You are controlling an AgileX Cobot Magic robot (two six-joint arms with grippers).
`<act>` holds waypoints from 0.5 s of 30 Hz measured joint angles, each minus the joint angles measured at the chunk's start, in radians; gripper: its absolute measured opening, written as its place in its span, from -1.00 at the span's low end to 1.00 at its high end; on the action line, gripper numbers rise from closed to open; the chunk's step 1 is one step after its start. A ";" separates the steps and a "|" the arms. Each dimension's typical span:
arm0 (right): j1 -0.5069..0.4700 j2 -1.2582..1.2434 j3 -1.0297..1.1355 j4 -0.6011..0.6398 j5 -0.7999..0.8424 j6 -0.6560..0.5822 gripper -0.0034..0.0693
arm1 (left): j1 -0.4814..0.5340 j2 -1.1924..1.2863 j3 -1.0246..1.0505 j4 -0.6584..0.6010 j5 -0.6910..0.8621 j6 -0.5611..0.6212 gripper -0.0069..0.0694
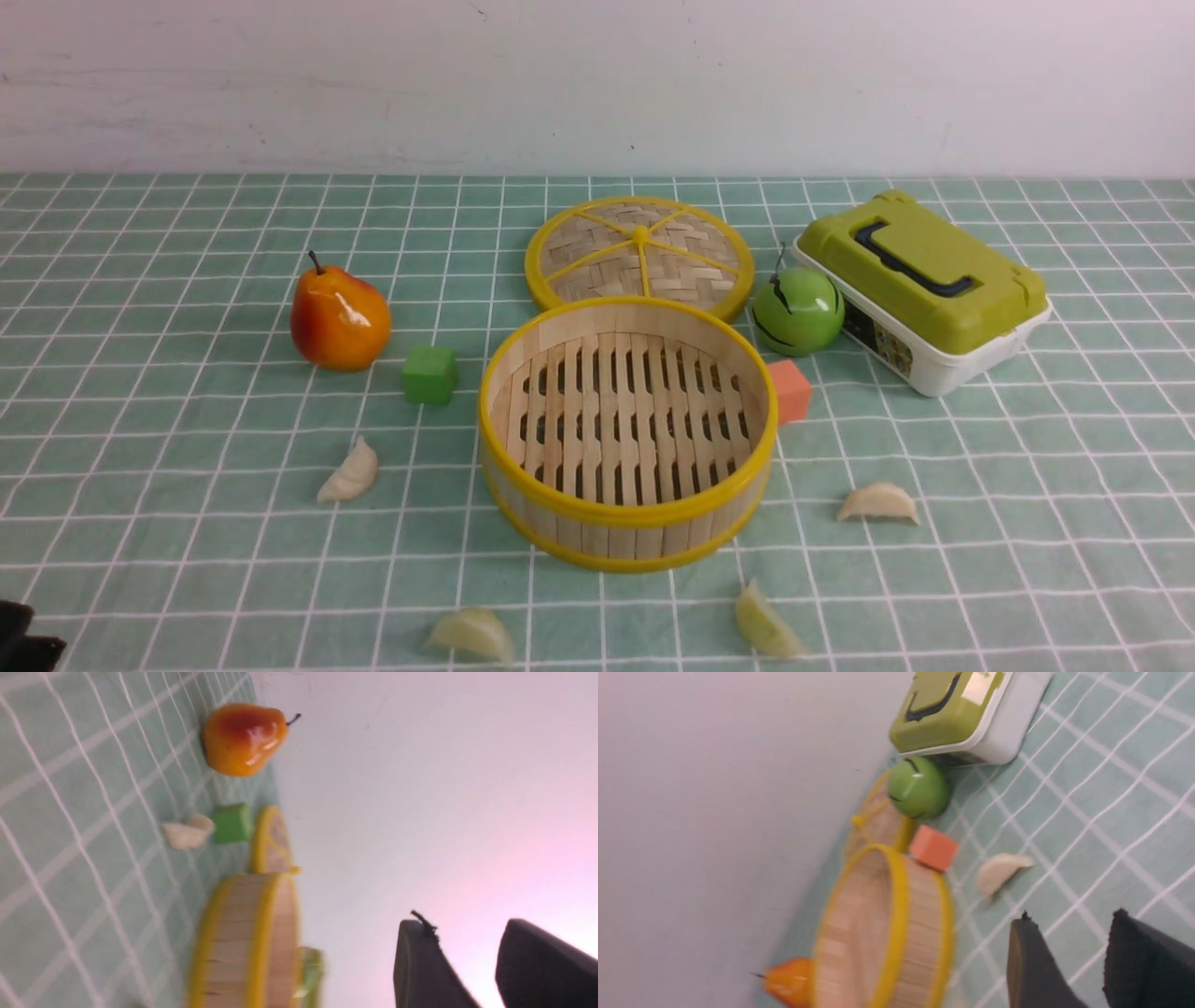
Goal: Put the dumplings into the steamer on the table with the blue tablecloth.
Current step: 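Reach for and grasp a dumpling on the table with the left gripper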
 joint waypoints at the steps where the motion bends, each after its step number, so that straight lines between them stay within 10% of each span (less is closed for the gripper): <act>1: 0.000 0.000 0.000 0.075 -0.007 0.021 -0.25 | 0.000 0.000 0.000 -0.094 -0.026 -0.021 -0.20; 10: 0.000 0.000 0.000 0.114 -0.082 -0.073 -0.25 | 0.000 0.000 0.000 -0.249 -0.027 0.049 -0.20; 15: 0.000 0.003 -0.065 0.105 -0.013 -0.385 -0.25 | 0.000 0.001 -0.093 -0.137 0.178 0.317 -0.20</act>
